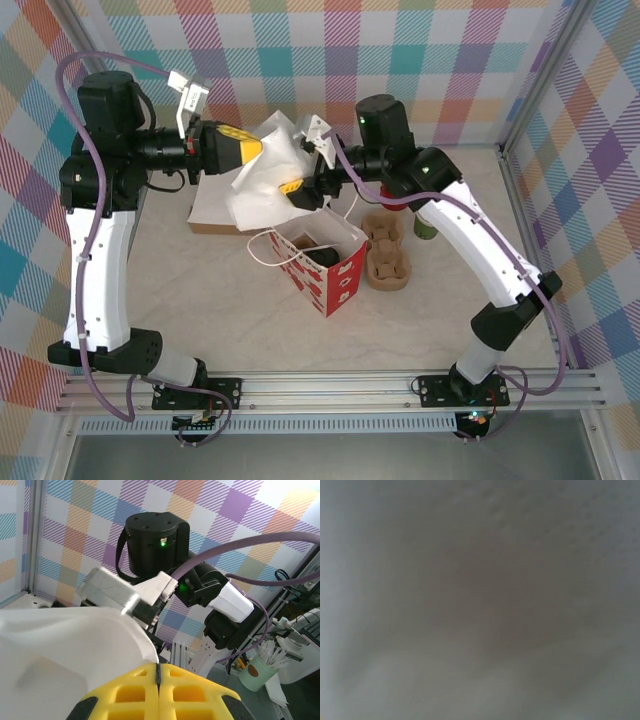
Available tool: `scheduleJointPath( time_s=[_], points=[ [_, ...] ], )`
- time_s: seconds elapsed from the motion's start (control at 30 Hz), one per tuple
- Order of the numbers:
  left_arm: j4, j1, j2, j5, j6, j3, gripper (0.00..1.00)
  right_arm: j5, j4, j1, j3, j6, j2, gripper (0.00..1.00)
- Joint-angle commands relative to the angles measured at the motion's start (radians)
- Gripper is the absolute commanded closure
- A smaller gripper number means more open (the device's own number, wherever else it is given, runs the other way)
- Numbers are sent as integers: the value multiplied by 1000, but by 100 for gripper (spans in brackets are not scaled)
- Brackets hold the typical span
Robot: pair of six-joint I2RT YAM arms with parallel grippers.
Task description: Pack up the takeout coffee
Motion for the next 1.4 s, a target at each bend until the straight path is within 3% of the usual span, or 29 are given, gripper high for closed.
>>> scheduleJointPath(
  time_s=[0.0,0.07,0.17,0.27,0.4,0.67,1.03,1.37],
  points=[
    [-9,-15,10,4,24,27,100,-78,-24,9,50,33,0,38],
    [-13,-15,9,-14,31,27,100,-60,-49,9,55,37,-10,60],
    [-14,-15,0,-44,30,27,100,-25,-80,8,40,36,-48,83],
    [-19,-15,-20,-89,33,21,90,4,-136,9,33,41,-87,100],
    [-16,-15,-79,-193,35,-21,46,90,-240,8,34,56,-128,100],
    [174,-15,-372,-622,-32,-371,12,211,-361,10,-77,66,-183,100],
    [156,-15,-637,-903,-67,-672,7,303,-453,44,-135,90,-75,100],
    [120,-15,-671,-923,-31,-706,5,390,-621,77,-26,118,111,100]
  ],
)
